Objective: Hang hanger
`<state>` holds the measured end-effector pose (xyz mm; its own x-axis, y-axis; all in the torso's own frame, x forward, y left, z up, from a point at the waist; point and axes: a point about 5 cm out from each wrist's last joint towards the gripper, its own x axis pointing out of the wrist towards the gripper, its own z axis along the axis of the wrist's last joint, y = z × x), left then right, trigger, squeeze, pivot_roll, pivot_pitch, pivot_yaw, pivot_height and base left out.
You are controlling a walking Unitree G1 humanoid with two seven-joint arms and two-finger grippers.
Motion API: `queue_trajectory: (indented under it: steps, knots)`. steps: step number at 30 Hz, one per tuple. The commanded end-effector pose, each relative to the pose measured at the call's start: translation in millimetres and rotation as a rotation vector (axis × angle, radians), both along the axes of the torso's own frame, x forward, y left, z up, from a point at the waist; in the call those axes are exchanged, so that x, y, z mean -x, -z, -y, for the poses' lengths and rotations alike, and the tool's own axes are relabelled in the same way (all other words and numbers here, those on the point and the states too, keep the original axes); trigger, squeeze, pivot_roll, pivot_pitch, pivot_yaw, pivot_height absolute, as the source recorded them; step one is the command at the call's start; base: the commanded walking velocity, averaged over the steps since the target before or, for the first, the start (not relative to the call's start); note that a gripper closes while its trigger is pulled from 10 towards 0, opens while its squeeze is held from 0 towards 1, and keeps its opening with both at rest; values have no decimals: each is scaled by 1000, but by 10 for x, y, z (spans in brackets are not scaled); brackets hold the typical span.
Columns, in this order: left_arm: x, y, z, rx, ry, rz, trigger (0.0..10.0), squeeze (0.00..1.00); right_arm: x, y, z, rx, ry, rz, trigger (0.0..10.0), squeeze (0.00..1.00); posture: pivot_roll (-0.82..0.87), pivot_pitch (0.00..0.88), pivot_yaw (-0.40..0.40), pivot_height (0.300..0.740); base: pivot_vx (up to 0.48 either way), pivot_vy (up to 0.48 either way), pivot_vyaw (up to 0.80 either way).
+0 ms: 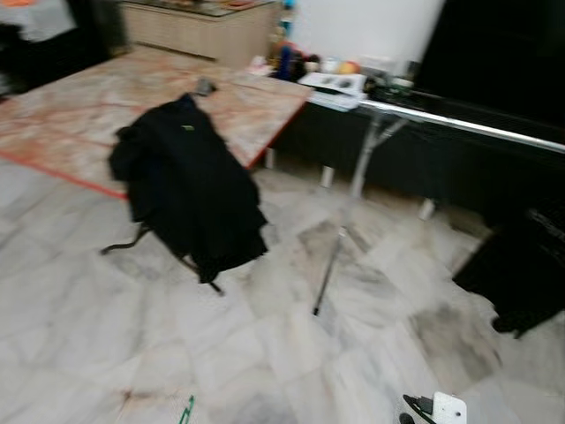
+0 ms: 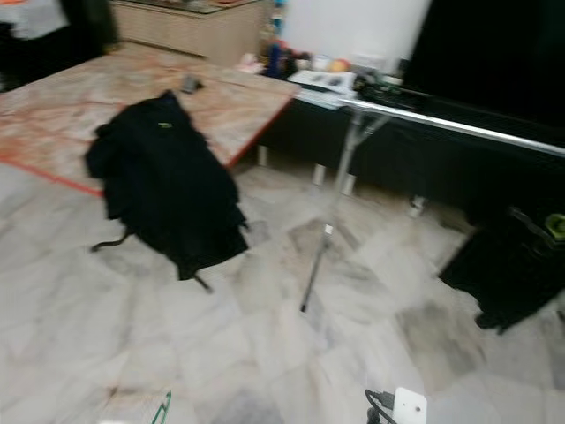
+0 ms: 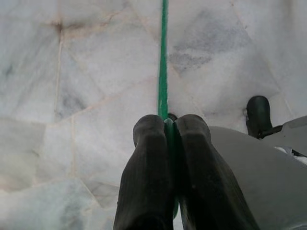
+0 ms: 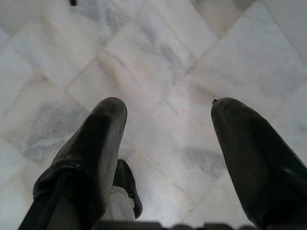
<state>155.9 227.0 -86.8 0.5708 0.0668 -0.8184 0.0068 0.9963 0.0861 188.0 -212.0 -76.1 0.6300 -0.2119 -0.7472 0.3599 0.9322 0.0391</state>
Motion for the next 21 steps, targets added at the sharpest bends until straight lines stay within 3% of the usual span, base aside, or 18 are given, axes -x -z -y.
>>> queue_trajectory:
  steps: [1, 11, 16, 21]
  knots:
    - [80, 25, -46, -14, 9, -38, 10000, 0, 17, 12, -7, -8, 7, -7, 10000, 0, 62, 66, -36, 740, 0, 0, -800]
    - [27, -36, -184, -64, 35, -17, 10000, 0, -38, -12, -32, -19, 12, 11, 10000, 0, 64, 81, -26, 740, 0, 0, -800]
    - [-26, -52, -150, -72, 77, -3, 10000, 0, -45, -13, -43, -22, 14, 13, 10000, 0, 63, 82, -24, 740, 0, -480, -800]
    - [-79, -70, -133, -68, 64, 15, 10000, 0, -55, -18, -49, -22, 14, 17, 10000, 0, 65, 85, -25, 740, 0, 0, -800]
